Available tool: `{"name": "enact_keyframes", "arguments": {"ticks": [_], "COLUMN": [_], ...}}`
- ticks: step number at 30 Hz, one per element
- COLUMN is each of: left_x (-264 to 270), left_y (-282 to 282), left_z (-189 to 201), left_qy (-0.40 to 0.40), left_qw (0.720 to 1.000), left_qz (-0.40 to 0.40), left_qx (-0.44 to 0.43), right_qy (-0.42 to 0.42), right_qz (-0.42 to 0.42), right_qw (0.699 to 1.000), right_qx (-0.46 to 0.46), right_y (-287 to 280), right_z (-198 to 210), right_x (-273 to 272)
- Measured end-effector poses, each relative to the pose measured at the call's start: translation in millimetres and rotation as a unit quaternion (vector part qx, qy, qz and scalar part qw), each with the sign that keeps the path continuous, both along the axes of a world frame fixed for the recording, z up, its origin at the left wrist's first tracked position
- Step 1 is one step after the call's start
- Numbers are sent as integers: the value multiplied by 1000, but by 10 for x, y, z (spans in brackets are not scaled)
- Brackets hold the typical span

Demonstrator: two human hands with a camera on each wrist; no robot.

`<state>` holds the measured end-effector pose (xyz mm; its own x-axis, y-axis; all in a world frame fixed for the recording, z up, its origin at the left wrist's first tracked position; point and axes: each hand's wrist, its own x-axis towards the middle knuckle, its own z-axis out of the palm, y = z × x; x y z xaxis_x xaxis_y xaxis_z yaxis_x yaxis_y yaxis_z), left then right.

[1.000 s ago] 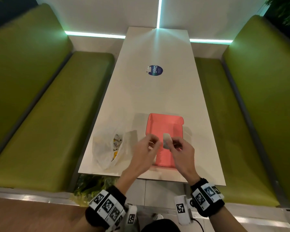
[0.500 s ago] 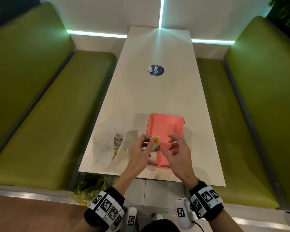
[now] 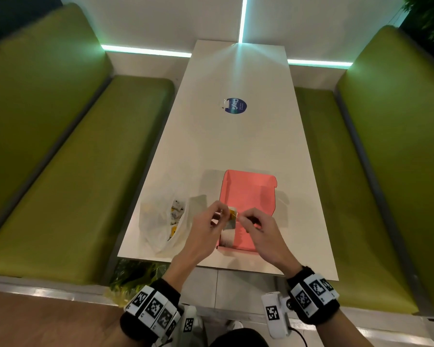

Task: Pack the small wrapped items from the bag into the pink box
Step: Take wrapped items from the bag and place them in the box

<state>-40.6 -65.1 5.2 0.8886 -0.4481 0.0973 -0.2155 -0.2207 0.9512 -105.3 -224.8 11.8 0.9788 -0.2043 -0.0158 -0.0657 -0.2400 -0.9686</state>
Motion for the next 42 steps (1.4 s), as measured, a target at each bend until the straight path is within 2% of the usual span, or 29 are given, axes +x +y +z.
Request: {"name": "enact_keyframes", "arguments": {"ticks": [4,8,13,15,21,27,30,35,42], "left_x": [34,52,32,23,2,-16,1,28,-38], "left_y": [15,44,127,145,93,64,72,98,40], "left_z": [29,44,110,123,97,111,115,135,97], "left_qy": [14,47,160,179,190,180,183,201,167], "left_qw": [1000,998,972,965,960,966,968,969,972], "left_qz": [-9,10,20,14,62,78,70,43,113], "left_qx": [-7,-39,-171,-192,-194,-168,-155,-134,-122], "right_qy": [48,66,53,52,94,121,131,129,104], "right_qz": [93,122,72,60,18,5,-6,-20,-3], "right_qw": [994,990,995,994,957,929,929,947,960], "right_qx": [16,30,40,69,273,349,346,294,260], "right_y": [21,18,-37,-14,117,123,107,115,196], "right_z": [73,84,68,66,68,113,128,110,131], "right_x": [-2,1,-1,-15,-91,-114,-126,-144,-166]}}
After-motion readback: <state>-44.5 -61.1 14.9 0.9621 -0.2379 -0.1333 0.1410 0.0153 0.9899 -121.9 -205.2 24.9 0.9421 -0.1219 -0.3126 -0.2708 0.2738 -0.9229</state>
